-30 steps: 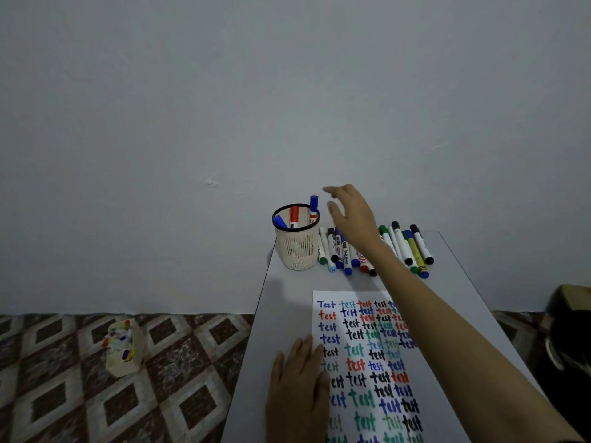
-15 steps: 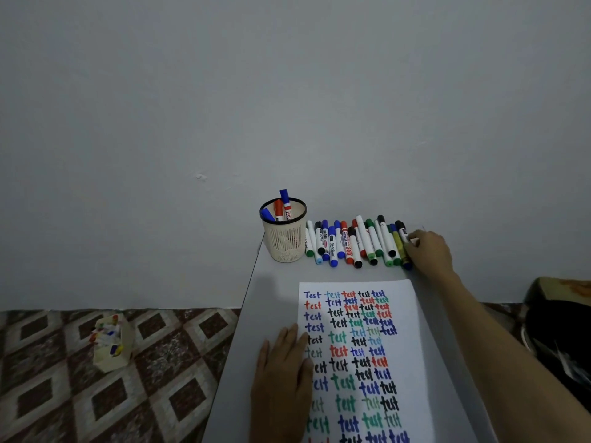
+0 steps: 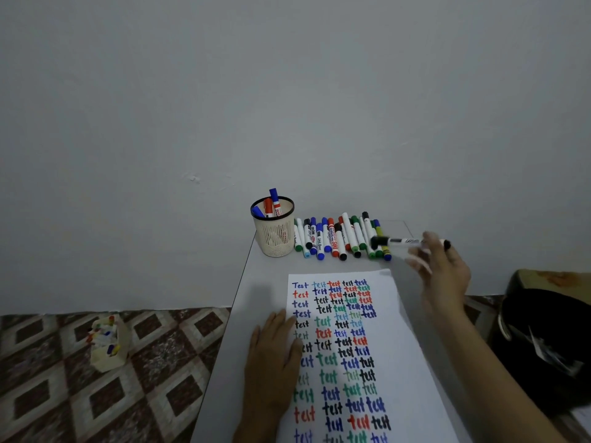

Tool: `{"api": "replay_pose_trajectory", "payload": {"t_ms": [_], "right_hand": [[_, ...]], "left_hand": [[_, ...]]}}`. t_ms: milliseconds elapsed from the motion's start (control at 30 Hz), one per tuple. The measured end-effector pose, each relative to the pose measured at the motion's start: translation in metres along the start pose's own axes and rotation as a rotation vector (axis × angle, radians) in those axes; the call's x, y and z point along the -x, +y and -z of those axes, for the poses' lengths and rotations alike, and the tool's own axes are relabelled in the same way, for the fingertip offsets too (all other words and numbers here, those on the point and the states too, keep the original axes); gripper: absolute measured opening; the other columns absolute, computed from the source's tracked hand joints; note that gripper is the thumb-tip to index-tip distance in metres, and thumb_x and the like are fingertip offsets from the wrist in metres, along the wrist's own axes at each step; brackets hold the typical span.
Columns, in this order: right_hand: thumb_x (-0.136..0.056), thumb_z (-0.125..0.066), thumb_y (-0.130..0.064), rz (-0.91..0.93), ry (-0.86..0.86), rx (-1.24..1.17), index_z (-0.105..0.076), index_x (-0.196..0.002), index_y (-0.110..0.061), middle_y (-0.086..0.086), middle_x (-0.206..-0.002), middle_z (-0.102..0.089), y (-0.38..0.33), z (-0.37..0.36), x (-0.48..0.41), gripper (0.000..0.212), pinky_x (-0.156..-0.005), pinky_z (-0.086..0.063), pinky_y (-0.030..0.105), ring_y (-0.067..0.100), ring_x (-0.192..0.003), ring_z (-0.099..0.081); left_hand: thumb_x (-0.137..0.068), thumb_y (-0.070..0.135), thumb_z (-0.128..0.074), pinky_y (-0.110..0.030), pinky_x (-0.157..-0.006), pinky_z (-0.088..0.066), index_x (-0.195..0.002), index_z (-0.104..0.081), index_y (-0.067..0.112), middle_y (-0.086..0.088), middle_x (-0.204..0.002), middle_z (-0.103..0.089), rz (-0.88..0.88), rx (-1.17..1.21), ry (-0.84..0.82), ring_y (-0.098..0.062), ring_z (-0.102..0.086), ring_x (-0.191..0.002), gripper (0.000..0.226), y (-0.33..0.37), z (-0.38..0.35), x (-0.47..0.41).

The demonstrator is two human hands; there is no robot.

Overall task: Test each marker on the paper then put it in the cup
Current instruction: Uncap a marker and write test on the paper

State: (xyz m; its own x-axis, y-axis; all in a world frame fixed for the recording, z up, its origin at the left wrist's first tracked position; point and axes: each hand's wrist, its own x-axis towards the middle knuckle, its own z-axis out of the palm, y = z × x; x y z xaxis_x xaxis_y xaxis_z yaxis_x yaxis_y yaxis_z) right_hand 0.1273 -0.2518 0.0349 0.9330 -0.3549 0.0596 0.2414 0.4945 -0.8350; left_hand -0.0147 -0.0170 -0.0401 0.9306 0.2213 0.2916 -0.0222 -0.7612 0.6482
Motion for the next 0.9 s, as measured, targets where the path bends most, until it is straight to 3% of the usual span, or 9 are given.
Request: {"api": "replay_pose_trajectory", "payload": {"t_ms": [133,200,267,400,533,667,767,900], "right_hand": [[-0.097,-0.047,-0.026,-0.183,-0.261,0.097,-0.059,-0.096,-0.003,0.014,-0.087,-0.067,0.005,0.008,0.075,0.026,-0.054,-0.057,0.022,0.017,-0.065,-0.067],[-0.094,-0.049,-0.028,-0.255,-0.362,0.095,-0.058,-0.097,0.001,0.020,-0.085,-0.068,0.010,0.006,0.102,0.030,-0.053,-0.058,0.025,0.023,-0.065,-0.067],[-0.090,-0.055,-0.027,-0.317,-0.403,0.075,-0.058,-0.101,0.004,0.023,-0.088,-0.069,0.012,0.004,0.121,0.032,-0.050,-0.057,0.025,0.025,-0.064,-0.067],[-0.084,-0.067,-0.015,-0.320,-0.475,0.199,-0.062,-0.104,0.002,0.025,-0.091,-0.070,0.016,0.003,0.146,0.027,-0.061,-0.058,0.036,0.032,-0.070,-0.068],[-0.081,-0.071,-0.006,-0.281,-0.476,0.243,-0.062,-0.101,0.004,0.024,-0.086,-0.070,0.017,0.003,0.154,0.024,-0.070,-0.055,0.046,0.035,-0.071,-0.066],[-0.085,-0.067,-0.005,-0.233,-0.504,0.252,-0.059,-0.097,0.008,0.024,-0.070,-0.064,0.014,0.003,0.153,0.019,-0.058,-0.049,0.035,0.024,-0.054,-0.055],[-0.086,-0.065,-0.003,-0.248,-0.517,0.234,-0.058,-0.095,0.009,0.022,-0.064,-0.060,0.015,0.003,0.153,0.016,-0.050,-0.046,0.026,0.019,-0.048,-0.051],[-0.086,-0.065,-0.003,-0.285,-0.505,0.184,-0.057,-0.095,0.008,0.021,-0.063,-0.058,0.019,0.002,0.153,0.016,-0.053,-0.042,0.030,0.018,-0.045,-0.047]], "left_hand": [[-0.085,0.063,-0.032,-0.040,-0.116,-0.022,-0.134,-0.040,0.035,0.019,-0.139,-0.037,-0.022,0.140,0.085,0.010,-0.024,-0.130,0.056,0.005,0.003,0.002],[-0.084,0.069,-0.034,-0.037,-0.115,-0.023,-0.131,-0.039,0.039,0.022,-0.135,-0.040,-0.067,0.158,0.094,0.014,-0.026,-0.127,0.056,0.009,0.006,0.005],[-0.082,0.072,-0.039,-0.034,-0.109,-0.031,-0.132,-0.040,0.038,0.019,-0.132,-0.044,-0.118,0.164,0.056,0.001,-0.036,-0.127,0.061,0.014,0.009,0.009],[-0.090,0.060,-0.038,-0.023,-0.086,-0.047,-0.127,-0.046,0.034,0.015,-0.112,-0.053,-0.264,0.064,-0.054,0.000,-0.052,-0.102,0.046,0.024,0.010,0.017],[-0.098,0.038,-0.037,-0.020,-0.077,-0.048,-0.116,-0.052,0.026,0.011,-0.103,-0.058,-0.313,0.057,-0.153,0.000,-0.055,-0.089,0.026,0.025,0.008,0.020],[-0.098,0.038,-0.038,-0.014,-0.067,-0.049,-0.114,-0.049,0.031,0.016,-0.094,-0.058,-0.325,0.125,-0.229,0.002,-0.060,-0.082,0.021,0.029,0.012,0.023],[-0.097,0.038,-0.038,-0.018,-0.061,-0.052,-0.105,-0.045,0.037,0.012,-0.085,-0.063,-0.341,0.166,-0.245,-0.001,-0.064,-0.074,0.011,0.028,0.014,0.023],[-0.096,0.040,-0.040,-0.014,-0.056,-0.050,-0.102,-0.045,0.038,0.008,-0.077,-0.064,-0.325,0.224,-0.240,0.000,-0.065,-0.068,0.009,0.027,0.016,0.023]]}}
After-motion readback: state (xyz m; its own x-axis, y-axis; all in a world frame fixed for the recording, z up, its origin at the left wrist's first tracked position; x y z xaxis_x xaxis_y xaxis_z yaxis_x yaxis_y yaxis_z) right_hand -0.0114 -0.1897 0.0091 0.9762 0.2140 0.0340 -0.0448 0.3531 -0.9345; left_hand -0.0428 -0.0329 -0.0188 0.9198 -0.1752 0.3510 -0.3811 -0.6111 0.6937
